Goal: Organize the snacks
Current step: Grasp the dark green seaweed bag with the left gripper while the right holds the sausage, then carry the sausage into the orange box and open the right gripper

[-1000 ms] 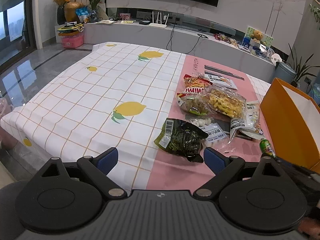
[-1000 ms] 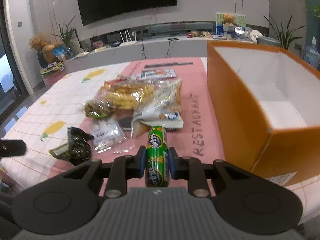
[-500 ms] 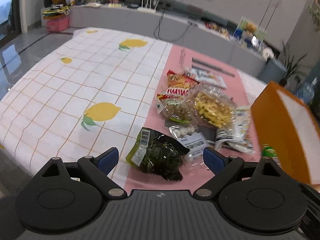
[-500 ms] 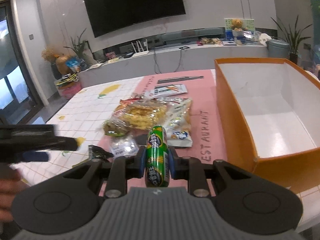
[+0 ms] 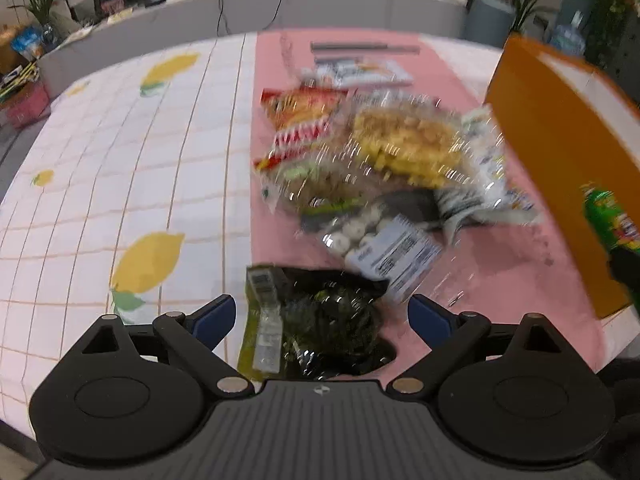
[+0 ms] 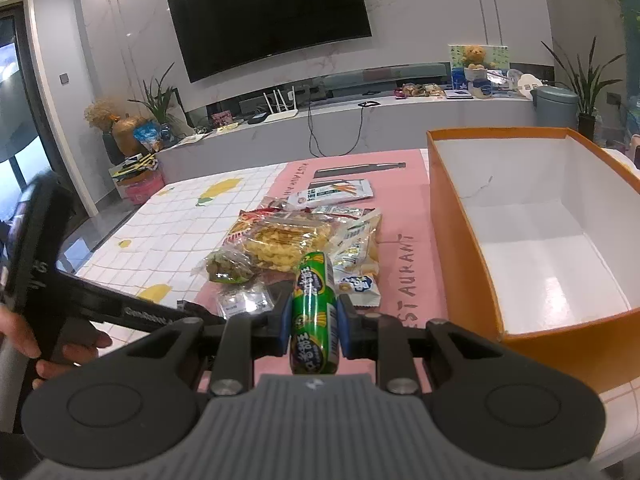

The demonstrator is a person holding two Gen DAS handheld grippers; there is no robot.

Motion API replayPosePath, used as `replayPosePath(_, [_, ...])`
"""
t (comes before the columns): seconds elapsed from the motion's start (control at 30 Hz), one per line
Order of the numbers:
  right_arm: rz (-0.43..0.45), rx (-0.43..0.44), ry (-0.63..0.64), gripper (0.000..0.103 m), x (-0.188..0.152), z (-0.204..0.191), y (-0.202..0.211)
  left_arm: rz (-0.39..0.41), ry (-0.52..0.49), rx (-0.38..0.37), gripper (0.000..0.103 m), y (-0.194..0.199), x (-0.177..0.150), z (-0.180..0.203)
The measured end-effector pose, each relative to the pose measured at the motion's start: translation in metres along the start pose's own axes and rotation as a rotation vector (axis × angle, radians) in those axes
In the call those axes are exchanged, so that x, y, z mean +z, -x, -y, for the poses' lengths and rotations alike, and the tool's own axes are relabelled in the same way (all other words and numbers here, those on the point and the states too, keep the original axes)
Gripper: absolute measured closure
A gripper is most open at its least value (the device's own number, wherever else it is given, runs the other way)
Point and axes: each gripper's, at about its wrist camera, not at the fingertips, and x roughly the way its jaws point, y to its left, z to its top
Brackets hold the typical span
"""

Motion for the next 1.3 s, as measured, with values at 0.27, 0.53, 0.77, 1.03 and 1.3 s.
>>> replayPosePath(0.27, [-0.001,-0.009,0.003,0.082,-0.001,0.0,-0.002,0.032,0.071,-0.042,0.0,-0.012,-0.014,-0.006])
replayPosePath(0.53, [-0.01,-0.022,-0.001,0.082,-0.002,0.002,-0.006,0.069,0.135,-0.134,0.029,-0.008,-0.017,-0.013])
replayPosePath(0.77, [-0.006,-0.023,0.006,0.082,-0.003,0.002,-0.007,0.093,0.152,-0.108,0.048,-0.001,-0.019,-0.013])
replayPosePath(1.03, [-0.005,-0.021,0.01,0.082,-0.004,0.001,-0.008,0.102,0.159,-0.124,0.061,0.008,-0.018,-0.015])
replayPosePath(1.3, [0.002,-0.016,0.011,0.082,-0.004,0.0,-0.007,0.107,0.234,-0.18,0.061,0.015,-0.017,-0.025])
